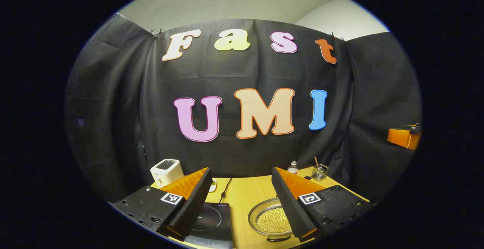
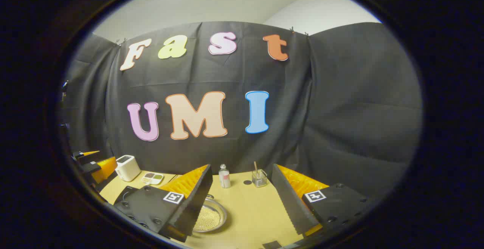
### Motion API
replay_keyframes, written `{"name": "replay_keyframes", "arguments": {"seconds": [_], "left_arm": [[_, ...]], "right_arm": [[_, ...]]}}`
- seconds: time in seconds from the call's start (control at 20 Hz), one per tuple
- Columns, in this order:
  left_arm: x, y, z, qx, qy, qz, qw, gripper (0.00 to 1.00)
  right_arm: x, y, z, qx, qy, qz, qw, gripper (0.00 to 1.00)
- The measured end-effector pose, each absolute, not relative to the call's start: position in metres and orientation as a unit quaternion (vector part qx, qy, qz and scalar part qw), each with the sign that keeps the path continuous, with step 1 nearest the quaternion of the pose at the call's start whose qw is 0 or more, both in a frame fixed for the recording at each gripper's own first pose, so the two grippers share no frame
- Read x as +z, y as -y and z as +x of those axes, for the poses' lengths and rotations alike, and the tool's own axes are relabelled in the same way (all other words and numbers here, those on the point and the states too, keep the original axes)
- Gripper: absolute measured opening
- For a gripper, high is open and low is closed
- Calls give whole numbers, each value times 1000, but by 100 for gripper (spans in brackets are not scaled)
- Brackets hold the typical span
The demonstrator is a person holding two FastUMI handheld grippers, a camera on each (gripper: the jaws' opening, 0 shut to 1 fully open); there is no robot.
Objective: First push the handle of the pot to place it horizontally, then grasp the pot with both hands and set it on the induction cooktop.
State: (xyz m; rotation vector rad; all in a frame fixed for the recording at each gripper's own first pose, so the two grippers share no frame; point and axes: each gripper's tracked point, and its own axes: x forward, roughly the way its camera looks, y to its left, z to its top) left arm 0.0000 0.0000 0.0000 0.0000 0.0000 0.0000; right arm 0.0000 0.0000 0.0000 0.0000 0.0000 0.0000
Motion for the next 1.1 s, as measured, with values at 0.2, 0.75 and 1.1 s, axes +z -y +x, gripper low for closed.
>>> {"name": "replay_keyframes", "arguments": {"seconds": [0.2,0.75,1.1], "left_arm": [[-4,2,-2,-5,-3,-4,1000,96],[-9,-4,-7,22,-12,-1,1000,93],[-18,-9,-13,40,-20,2,999,93]], "right_arm": [[1,2,-4,-4,3,-8,1000,95],[-2,3,7,19,-5,3,1000,95],[-12,7,17,23,-17,8,1000,71]]}}
